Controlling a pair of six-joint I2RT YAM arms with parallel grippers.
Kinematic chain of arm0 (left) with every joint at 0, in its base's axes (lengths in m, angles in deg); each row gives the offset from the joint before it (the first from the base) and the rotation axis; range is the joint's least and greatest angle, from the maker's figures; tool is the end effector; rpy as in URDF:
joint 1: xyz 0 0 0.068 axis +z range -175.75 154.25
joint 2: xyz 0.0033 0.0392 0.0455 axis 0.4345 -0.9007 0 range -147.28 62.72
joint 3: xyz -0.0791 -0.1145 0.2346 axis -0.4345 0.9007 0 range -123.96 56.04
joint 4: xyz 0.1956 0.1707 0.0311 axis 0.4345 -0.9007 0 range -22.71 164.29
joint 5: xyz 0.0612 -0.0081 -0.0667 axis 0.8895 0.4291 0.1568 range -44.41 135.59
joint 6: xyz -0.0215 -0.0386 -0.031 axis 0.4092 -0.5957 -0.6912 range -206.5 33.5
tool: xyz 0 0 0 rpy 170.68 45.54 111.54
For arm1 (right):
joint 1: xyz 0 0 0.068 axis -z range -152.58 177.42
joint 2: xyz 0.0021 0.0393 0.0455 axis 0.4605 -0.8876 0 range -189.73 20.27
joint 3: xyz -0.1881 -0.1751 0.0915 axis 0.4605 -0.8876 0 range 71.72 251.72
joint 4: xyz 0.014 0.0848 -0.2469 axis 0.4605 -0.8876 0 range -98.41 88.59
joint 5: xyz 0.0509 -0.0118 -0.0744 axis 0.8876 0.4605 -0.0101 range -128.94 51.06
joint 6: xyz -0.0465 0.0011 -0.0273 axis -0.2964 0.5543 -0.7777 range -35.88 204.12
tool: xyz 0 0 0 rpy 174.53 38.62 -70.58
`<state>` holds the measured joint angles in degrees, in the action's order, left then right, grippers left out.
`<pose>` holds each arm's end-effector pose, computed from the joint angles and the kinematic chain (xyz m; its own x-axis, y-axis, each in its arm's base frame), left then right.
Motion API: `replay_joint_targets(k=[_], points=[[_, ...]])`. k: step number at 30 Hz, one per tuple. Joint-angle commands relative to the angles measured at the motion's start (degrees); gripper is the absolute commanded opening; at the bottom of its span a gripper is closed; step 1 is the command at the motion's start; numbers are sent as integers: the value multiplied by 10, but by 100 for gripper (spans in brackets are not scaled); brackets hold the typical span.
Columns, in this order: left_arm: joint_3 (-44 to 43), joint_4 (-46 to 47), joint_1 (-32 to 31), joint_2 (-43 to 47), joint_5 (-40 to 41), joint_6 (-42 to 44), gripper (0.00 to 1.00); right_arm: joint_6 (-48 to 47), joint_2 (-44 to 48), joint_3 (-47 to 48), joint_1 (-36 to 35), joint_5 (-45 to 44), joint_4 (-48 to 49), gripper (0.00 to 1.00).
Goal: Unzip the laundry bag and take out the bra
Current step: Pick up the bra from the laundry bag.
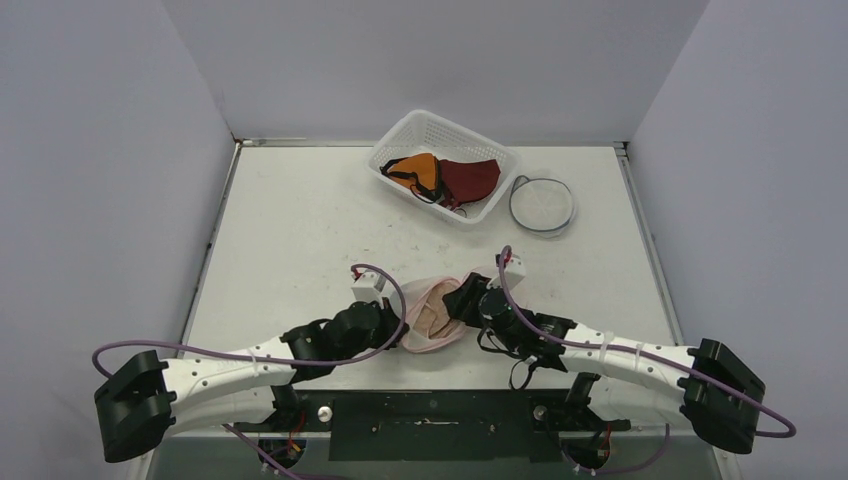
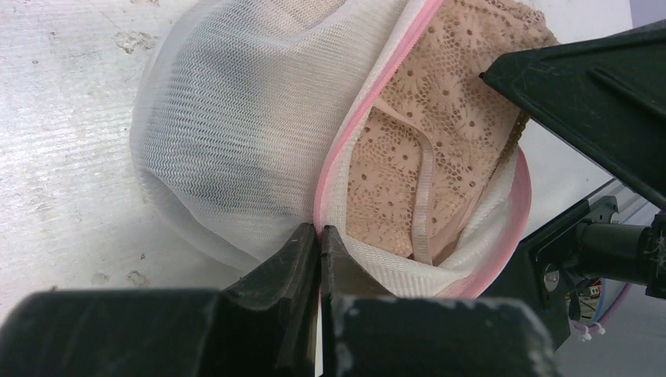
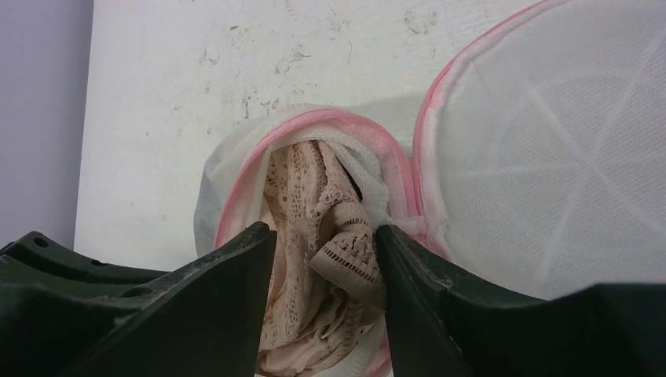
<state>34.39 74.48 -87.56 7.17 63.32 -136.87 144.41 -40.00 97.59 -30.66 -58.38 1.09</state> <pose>0.1028 -0.1687 0.1844 -0.7217 -0.2065 -0.6607 0.2570 0.8063 -0.5328 0.1245 0.1775 0.1970 -0.7039 0.4190 -0.5735 -0.0801 0.7555 0.6503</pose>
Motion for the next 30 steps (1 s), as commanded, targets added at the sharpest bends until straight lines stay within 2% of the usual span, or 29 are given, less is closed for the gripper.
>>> replay_joint_targets(k=[1, 6, 9, 13, 16, 19, 22, 25, 30], points=[[-8, 18, -2, 16, -6, 3, 0, -18, -19, 37, -8, -19, 14, 50], [-11, 17, -2, 19, -9, 3, 0, -32, -59, 60, -17, -16, -2, 48], [-11, 17, -2, 20, -9, 2, 0, -37, -71, 67, -24, -22, -7, 37], [-14, 5, -2, 30, -9, 1, 0, -55, -69, 76, -35, -41, -14, 13], [-26, -22, -1, 46, -4, 0, 0, -122, -61, 91, -43, -33, -13, 7], [-41, -45, 1, 67, 6, 3, 0, -199, -64, 113, -53, -6, -22, 5], [-63, -60, 7, 81, 13, 15, 0, -263, -78, 142, -78, -25, -75, 5], [-91, -72, 14, 76, 13, 30, 0, -306, -91, 162, -118, -75, -105, 5], [-130, -83, 24, 54, 11, 50, 0, -354, -84, 173, -181, -159, -96, 5]])
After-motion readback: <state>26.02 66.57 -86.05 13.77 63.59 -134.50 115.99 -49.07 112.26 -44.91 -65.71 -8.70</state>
